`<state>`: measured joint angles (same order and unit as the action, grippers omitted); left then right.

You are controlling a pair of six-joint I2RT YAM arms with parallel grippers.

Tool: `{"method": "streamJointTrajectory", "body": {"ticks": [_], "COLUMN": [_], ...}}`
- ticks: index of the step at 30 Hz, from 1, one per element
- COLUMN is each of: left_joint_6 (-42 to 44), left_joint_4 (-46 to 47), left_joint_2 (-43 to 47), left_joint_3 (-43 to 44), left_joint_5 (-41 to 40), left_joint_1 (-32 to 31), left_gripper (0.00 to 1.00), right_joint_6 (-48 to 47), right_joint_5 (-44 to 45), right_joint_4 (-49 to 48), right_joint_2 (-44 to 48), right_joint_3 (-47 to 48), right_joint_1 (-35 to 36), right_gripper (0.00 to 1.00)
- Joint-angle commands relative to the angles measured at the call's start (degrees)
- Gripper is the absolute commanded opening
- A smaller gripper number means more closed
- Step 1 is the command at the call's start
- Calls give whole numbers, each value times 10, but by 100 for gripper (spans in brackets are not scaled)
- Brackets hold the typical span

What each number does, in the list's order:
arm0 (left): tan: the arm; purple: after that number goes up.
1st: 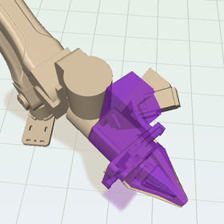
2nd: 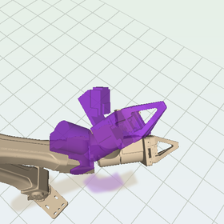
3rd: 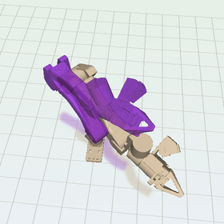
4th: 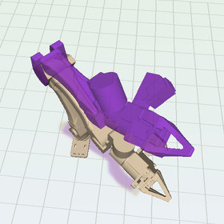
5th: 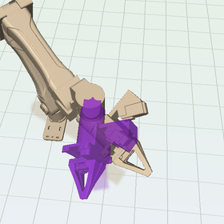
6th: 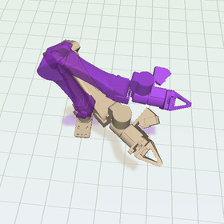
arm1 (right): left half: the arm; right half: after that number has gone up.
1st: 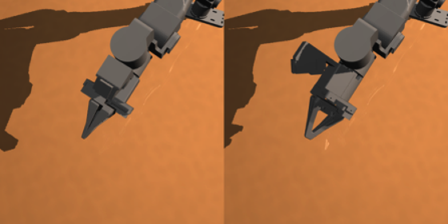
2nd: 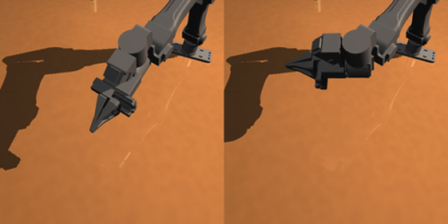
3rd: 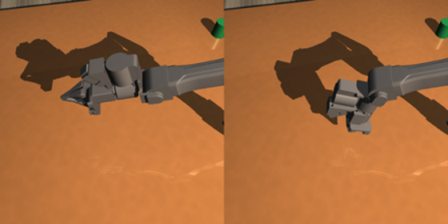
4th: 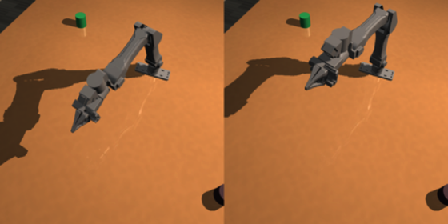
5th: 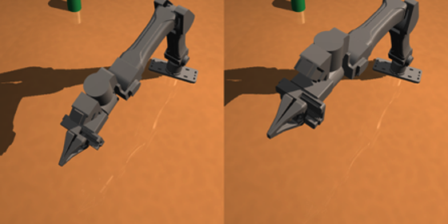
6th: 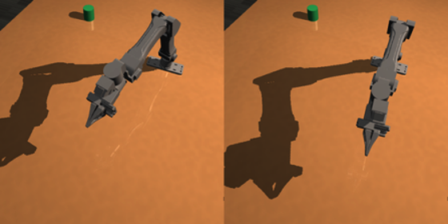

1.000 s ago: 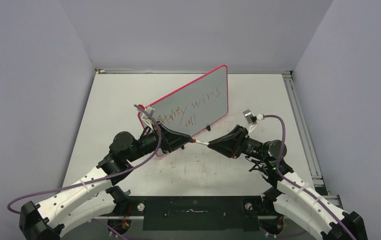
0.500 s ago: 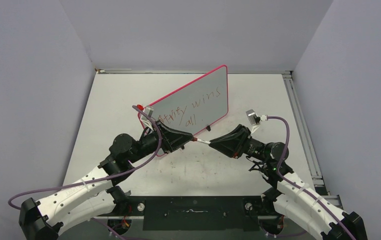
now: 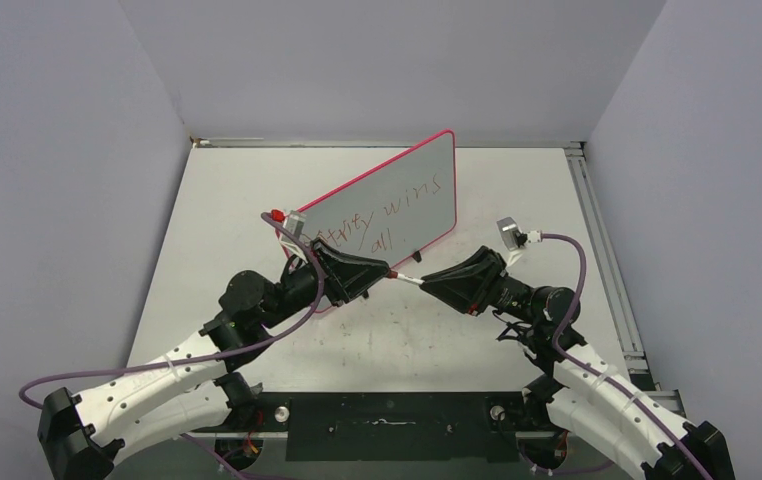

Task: Write a sentence on the whiteboard
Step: Close the whiteboard marker at the center of the board, then place the whiteboard marker at the center of the board.

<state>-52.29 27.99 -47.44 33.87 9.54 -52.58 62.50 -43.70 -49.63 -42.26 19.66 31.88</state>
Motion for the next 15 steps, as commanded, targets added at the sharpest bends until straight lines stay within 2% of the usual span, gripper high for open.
{"method": "streamJointTrajectory", "body": {"ticks": [1, 3, 5, 10, 12, 15], "left_joint_6": [20, 34, 59, 166, 199, 233], "left_joint_4": [-68, -92, -134, -273, -327, -374], "left_joint_2": [-37, -32, -25, -13, -11, -13], "left_joint_3": [10, 20, 41, 137, 166, 208], "left_joint_5": [91, 81, 72, 41, 37, 48], "left_joint_1": [-46, -41, -30, 2, 17, 42], "left_gripper": [0, 0, 16, 53, 63, 71], "right_joint_6": [-9, -35, -70, -209, -241, -256], "right_joint_5": [40, 42, 61, 178, 223, 259], "right_joint_4": [-30, 25, 112, 455, 556, 638], "right_joint_2": [-22, -12, 8, 66, 71, 43], "right_joint_3": [14, 20, 28, 82, 94, 92], "right_joint_1": [10, 10, 8, 8, 8, 9], "right_gripper": [5, 5, 5, 5, 5, 5]}}
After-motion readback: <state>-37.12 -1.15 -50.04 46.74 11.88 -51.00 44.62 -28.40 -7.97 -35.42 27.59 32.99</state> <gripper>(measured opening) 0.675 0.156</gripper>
